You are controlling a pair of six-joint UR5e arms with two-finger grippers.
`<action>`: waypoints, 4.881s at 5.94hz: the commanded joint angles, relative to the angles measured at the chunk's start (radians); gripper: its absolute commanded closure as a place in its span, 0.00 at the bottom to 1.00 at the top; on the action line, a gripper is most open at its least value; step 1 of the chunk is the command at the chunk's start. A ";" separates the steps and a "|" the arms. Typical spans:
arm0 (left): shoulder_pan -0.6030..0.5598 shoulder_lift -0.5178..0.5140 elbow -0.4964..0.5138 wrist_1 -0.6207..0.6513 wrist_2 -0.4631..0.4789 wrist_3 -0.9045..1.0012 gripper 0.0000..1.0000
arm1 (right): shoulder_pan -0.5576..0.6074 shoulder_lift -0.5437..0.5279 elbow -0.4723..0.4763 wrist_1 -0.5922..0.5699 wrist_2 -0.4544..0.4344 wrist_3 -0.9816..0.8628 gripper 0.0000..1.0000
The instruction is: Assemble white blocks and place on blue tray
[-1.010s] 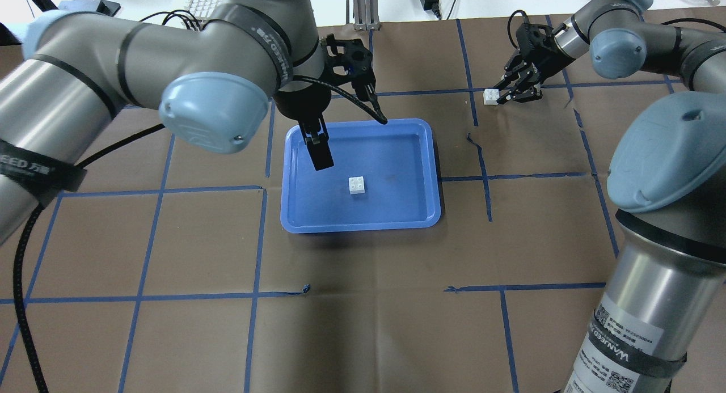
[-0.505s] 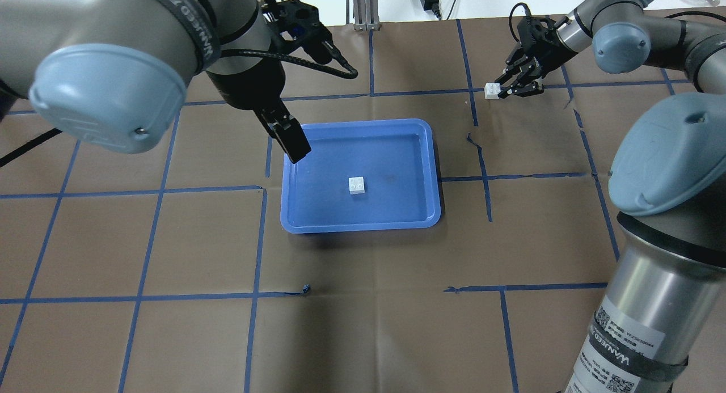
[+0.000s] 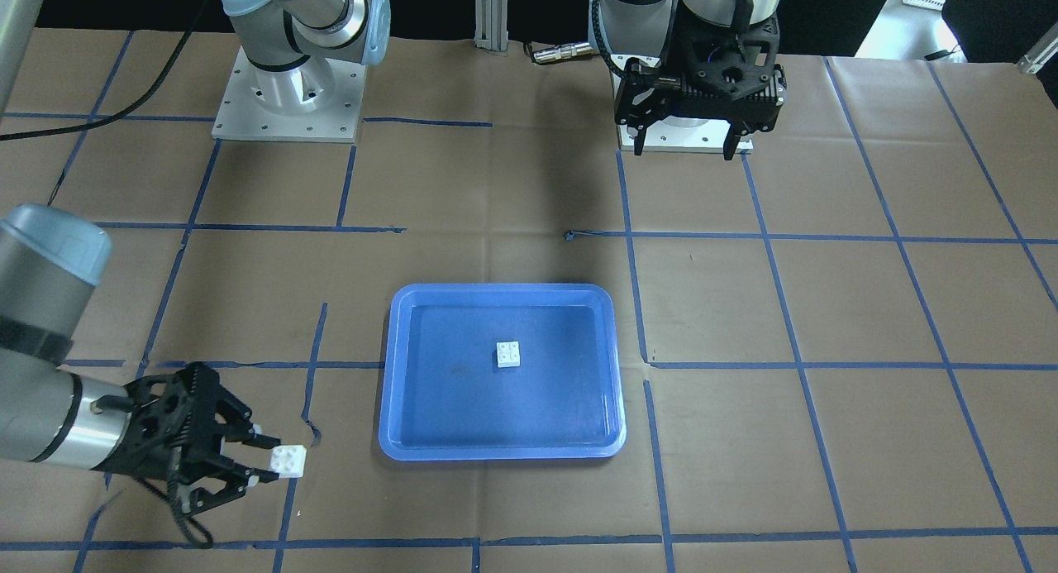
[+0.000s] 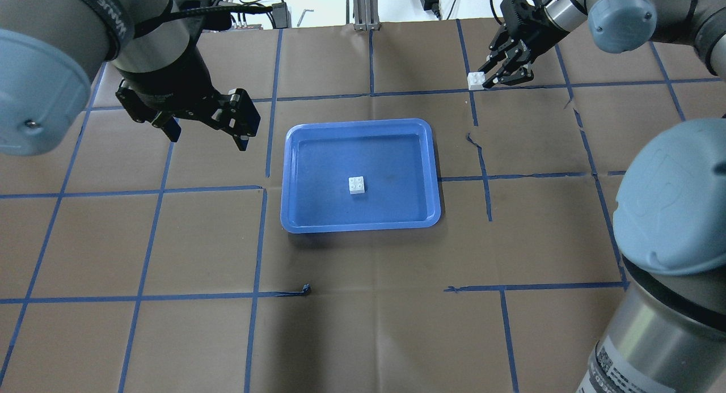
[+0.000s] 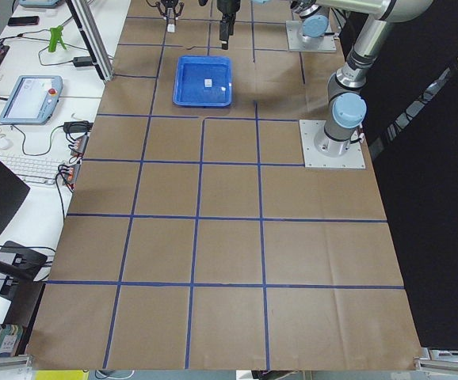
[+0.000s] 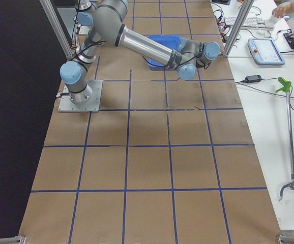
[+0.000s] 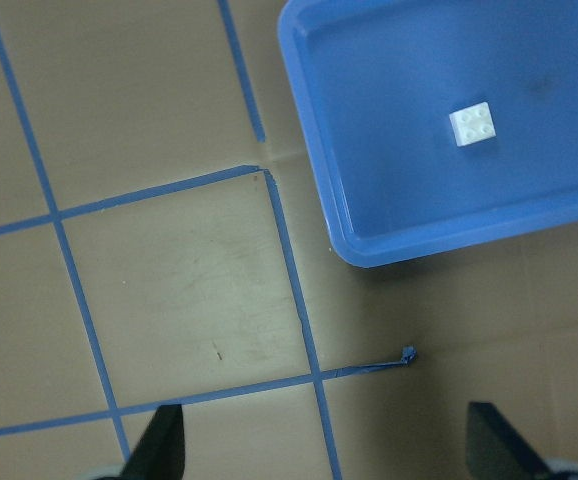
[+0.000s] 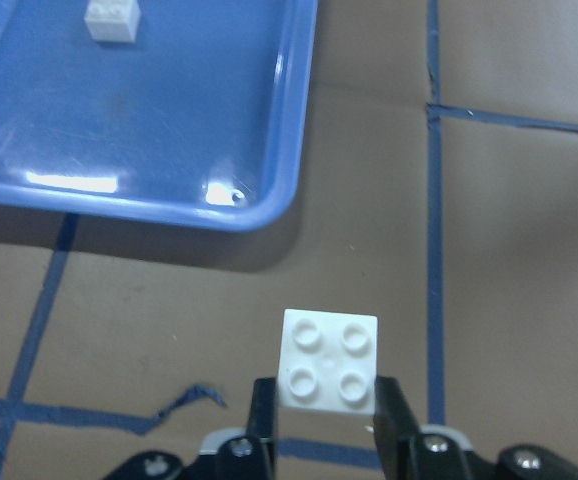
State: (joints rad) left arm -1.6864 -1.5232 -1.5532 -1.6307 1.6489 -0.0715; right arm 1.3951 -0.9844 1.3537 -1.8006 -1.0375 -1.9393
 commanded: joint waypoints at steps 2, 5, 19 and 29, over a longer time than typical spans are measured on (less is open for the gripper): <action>0.048 0.006 0.018 -0.005 -0.003 -0.064 0.01 | 0.147 -0.149 0.296 -0.237 0.005 0.215 0.68; 0.085 0.018 0.016 -0.004 -0.006 0.001 0.01 | 0.275 -0.128 0.444 -0.532 0.004 0.513 0.68; 0.085 0.029 0.010 -0.008 -0.003 -0.001 0.01 | 0.321 -0.074 0.561 -0.715 0.042 0.516 0.68; 0.085 0.029 0.010 -0.008 -0.004 -0.001 0.01 | 0.323 -0.073 0.561 -0.717 0.062 0.523 0.41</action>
State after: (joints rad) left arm -1.6008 -1.4941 -1.5432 -1.6383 1.6444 -0.0721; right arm 1.7181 -1.0569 1.9144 -2.5171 -0.9890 -1.4169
